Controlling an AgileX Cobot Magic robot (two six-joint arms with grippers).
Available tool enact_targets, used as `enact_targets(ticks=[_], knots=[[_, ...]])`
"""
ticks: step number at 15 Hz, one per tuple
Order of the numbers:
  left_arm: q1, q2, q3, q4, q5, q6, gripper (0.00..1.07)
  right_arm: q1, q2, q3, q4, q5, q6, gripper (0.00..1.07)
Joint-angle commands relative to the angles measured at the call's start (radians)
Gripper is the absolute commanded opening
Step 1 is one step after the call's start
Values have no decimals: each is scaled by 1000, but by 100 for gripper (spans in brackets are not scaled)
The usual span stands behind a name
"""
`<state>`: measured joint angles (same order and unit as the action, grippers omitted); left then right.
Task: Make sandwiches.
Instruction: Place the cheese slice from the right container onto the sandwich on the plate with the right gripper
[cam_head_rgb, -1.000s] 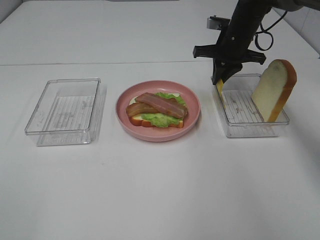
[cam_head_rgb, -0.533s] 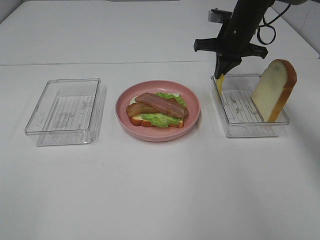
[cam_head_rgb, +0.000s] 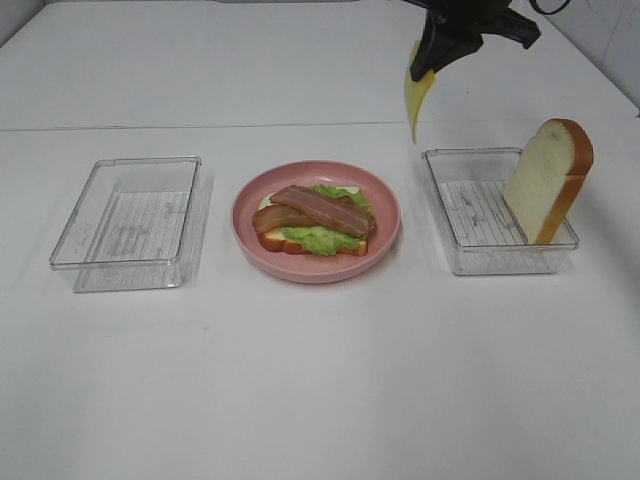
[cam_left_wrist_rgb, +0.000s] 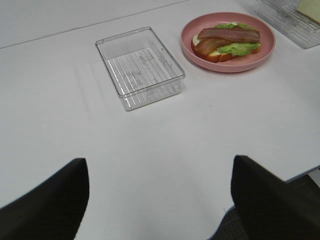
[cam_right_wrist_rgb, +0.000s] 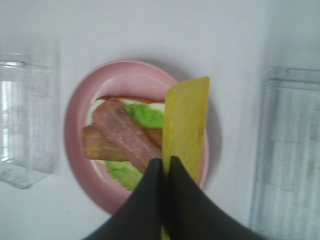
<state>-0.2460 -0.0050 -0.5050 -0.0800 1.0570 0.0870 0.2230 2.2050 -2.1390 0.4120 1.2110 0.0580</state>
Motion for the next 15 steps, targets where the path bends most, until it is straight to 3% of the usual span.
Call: enact_targets(ticks=[1,6,12,15], knots=[[2,-23,5,-4,-10,0,75,28,-7,2,73,30,-44,0],[2,-23,5,-4,-10,0,75,164,22,2,168,-19,-71,0],[2,-23,5,-4,-10,0,75,185,198,2,351,-91,-74,0],[2,-23,5,-4,-10,0,75,185,238,2,353,-104,-74,0]])
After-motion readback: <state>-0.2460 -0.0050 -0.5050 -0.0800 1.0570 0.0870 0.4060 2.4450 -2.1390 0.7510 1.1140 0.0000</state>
